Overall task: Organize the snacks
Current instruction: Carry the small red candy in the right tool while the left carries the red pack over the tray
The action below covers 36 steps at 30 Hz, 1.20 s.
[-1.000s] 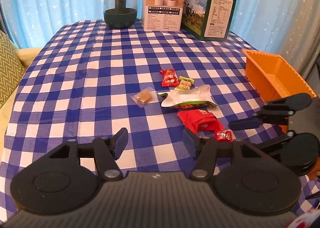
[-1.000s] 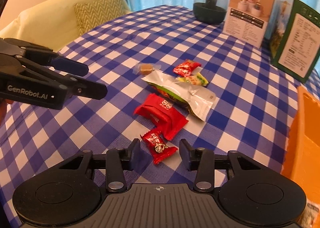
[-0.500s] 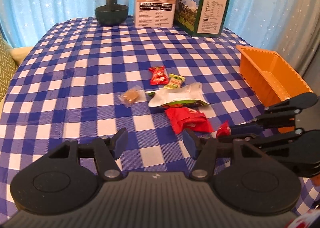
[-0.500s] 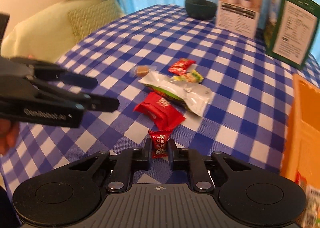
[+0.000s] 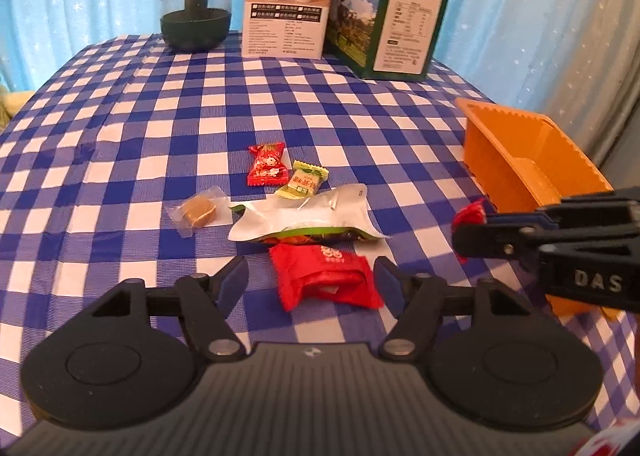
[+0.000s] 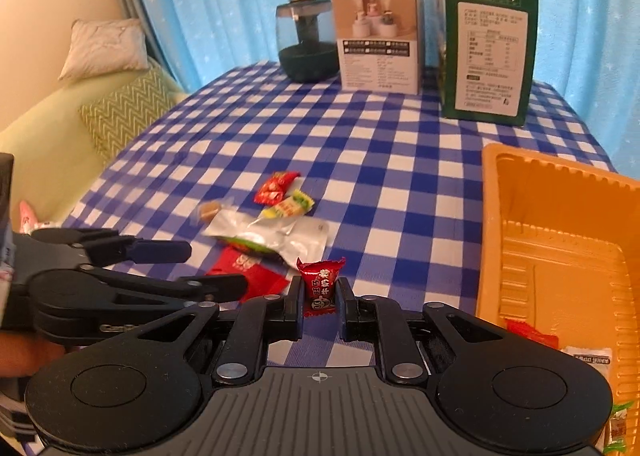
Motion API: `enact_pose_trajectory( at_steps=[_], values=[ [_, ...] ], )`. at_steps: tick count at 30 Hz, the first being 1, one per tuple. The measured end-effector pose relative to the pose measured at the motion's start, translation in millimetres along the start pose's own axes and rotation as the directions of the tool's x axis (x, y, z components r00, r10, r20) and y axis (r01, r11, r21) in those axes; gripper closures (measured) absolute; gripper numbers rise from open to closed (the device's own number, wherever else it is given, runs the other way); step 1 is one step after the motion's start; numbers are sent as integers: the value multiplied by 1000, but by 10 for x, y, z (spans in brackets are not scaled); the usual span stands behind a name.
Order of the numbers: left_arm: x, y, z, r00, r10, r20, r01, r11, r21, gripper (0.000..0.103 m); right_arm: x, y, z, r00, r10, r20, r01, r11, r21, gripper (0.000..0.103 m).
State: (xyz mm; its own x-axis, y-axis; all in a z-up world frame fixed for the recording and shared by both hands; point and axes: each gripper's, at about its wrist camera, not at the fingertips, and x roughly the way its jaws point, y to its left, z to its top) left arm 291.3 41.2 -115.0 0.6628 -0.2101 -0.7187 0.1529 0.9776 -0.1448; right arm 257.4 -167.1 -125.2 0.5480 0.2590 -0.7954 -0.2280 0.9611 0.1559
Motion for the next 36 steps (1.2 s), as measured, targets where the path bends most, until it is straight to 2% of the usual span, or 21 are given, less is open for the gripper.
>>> enact_pose_trajectory(
  at_steps=[4, 8, 11, 13, 15, 22, 29, 36],
  values=[
    [109, -24, 22, 1000, -11, -10, 11, 999, -39, 37, -13, -39, 12, 1000, -2, 10, 2, 1000, 19, 87],
    [189, -80, 0, 1000, 13, -20, -14, 1000, -10, 40, -19, -63, 15, 1000, -5, 14, 5, 1000, 30, 87],
    [198, -88, -34, 999, 30, -23, -30, 1000, 3, 49, -28, -82, 16, 1000, -5, 17, 4, 999, 42, 87],
    [185, -77, -44, 999, 34, -21, -34, 999, 3, 60, -43, -93, 21, 1000, -4, 25, 3, 999, 48, 87],
    [170, -61, -51, 999, 30, -24, -30, 1000, -3, 63, -54, -98, 29, 1000, -2, 31, 1, 999, 53, 87],
    [46, -110, -74, 999, 16, -39, -16, 1000, 4, 67, -89, -96, 31, 999, -4, 44, 2, 998, 63, 87],
    [-238, -227, -10, 1000, -21, 17, 21, 1000, 9, 68, -219, -124, 23, 996, -34, 79, 28, 997, 74, 87],
    [-414, -390, 50, 995, -78, 60, 78, 997, 10, 68, -378, -144, -8, 988, -99, 115, 91, 993, 74, 87]
  ],
)
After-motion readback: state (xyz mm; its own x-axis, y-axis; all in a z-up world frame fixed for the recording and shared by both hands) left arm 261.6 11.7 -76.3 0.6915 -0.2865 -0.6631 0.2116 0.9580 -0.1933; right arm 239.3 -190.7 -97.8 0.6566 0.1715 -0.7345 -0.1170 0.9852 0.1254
